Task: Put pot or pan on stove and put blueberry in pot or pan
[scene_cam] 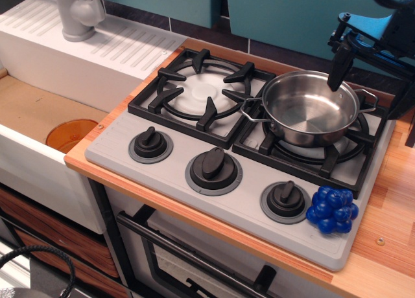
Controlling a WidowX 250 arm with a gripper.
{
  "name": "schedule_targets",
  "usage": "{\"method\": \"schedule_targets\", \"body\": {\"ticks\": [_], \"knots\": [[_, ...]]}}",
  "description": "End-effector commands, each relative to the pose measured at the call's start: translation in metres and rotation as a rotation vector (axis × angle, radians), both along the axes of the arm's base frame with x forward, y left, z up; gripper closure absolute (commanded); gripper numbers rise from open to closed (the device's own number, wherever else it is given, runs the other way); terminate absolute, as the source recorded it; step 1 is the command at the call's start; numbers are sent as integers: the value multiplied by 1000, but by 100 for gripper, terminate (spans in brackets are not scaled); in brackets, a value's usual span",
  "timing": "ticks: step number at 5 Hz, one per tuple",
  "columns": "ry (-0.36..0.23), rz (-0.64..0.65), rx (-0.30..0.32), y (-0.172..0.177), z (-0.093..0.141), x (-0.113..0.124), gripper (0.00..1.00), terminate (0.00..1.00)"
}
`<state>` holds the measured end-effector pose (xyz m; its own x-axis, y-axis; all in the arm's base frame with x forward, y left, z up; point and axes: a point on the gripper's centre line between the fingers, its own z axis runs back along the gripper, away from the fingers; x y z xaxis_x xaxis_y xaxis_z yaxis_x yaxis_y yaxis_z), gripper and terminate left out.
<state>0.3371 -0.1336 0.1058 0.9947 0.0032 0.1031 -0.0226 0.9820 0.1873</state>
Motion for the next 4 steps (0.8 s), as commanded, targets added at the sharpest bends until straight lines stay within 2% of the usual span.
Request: {"method": "schedule_targets", "body": {"ticks": [1,2,4], "knots": [[-94,27,0,-6,20,-9,0,0],[-127,76,29,-9,9,-23,0,0],[-170,96,40,-15,-10,-38,0,0]]}}
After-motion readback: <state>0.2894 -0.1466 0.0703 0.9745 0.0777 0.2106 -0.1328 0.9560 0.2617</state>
